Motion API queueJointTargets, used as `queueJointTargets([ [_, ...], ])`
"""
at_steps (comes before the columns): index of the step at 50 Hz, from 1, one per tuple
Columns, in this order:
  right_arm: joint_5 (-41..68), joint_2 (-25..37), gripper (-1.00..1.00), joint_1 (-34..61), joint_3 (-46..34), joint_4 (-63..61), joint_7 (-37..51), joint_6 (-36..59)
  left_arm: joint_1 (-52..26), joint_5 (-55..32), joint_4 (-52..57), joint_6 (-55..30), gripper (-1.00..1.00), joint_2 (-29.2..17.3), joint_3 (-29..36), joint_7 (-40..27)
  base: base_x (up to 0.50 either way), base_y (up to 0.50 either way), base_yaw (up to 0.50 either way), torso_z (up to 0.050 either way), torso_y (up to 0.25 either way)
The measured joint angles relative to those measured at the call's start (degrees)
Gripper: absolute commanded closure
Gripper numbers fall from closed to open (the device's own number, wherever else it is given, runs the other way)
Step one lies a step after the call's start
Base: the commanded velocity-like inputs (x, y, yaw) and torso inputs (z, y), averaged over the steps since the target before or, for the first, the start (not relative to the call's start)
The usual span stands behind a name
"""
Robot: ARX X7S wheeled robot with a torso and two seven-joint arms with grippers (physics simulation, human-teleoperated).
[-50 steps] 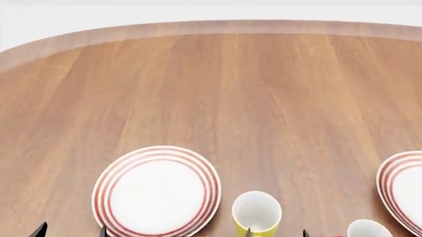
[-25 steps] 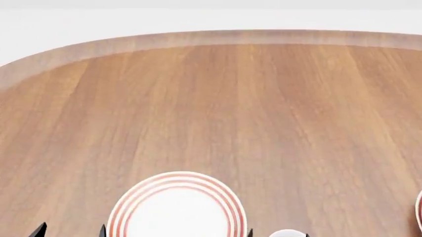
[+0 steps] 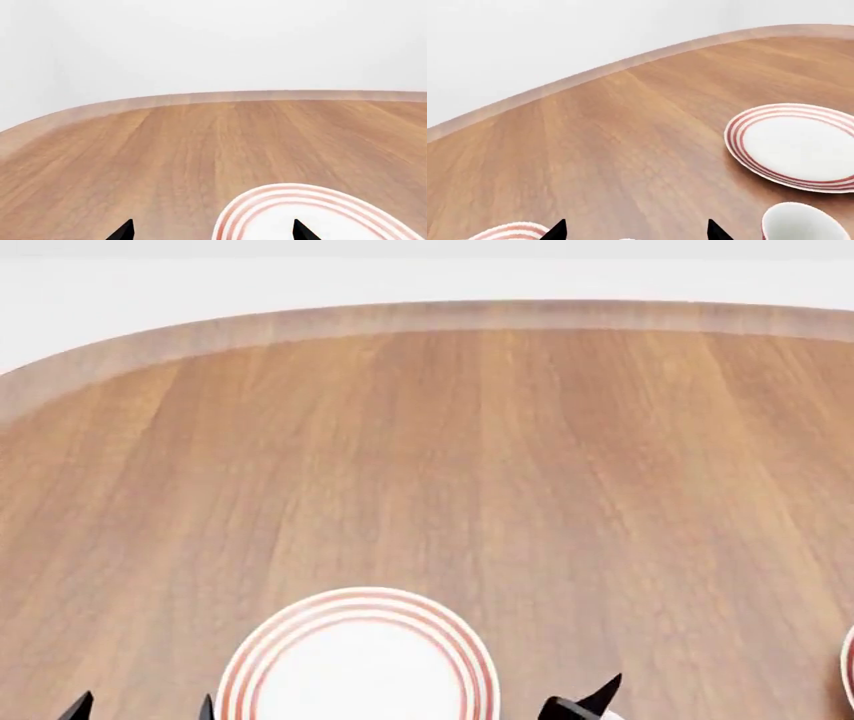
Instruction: Put the red mug on the left plate.
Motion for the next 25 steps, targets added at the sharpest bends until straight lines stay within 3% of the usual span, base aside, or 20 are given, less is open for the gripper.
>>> queueJointTargets([
  [25, 10.92, 0.11, -1.00, 2.10, 8.43, 2.28, 13.89, 0.38, -0.27, -1.08, -0.21, 0.11, -1.00, -0.75, 0.73, -1.04, 0.00, 0.00, 0.00, 0.000, 0.000],
])
